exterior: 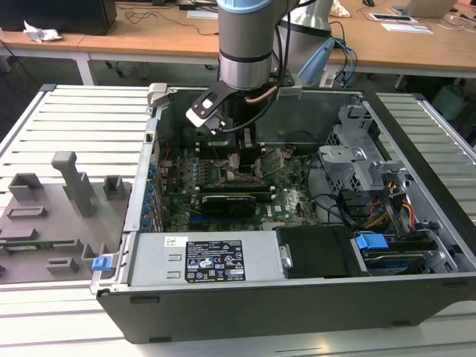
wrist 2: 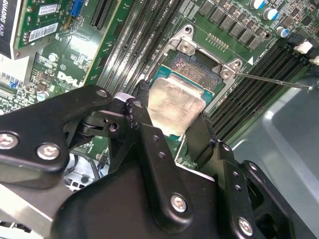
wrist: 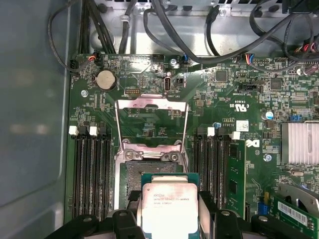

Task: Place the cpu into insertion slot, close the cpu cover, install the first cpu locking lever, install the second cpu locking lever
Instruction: 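Place the cpu into insertion slot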

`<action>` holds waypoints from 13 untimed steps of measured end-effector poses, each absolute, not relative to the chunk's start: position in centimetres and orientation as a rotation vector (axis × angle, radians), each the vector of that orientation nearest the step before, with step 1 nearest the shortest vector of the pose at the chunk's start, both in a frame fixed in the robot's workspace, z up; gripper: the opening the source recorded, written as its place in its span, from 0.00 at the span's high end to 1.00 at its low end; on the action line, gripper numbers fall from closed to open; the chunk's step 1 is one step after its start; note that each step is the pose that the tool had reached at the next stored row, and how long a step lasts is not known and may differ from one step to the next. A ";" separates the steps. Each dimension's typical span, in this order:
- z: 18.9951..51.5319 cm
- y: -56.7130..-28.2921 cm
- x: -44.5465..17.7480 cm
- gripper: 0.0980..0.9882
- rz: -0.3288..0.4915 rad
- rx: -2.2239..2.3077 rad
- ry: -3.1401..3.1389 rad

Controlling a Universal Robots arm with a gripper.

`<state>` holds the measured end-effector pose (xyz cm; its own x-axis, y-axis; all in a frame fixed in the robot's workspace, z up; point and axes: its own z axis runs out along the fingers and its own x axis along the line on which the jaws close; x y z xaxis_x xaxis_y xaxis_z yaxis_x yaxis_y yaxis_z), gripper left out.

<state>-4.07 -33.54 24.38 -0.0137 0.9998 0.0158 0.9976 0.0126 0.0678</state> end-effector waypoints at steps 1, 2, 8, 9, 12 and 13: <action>24.3 -33.5 -4.1 0.50 0.092 2.180 2.209; 24.3 -33.5 -4.1 0.50 0.092 2.180 2.209; 24.1 -33.5 -4.1 0.50 0.093 2.180 2.209; 24.1 -33.5 -4.1 0.50 0.092 2.180 2.209; 24.0 -33.5 -4.1 0.50 0.092 2.182 2.207; 23.9 -33.4 -4.1 0.50 0.092 2.186 2.204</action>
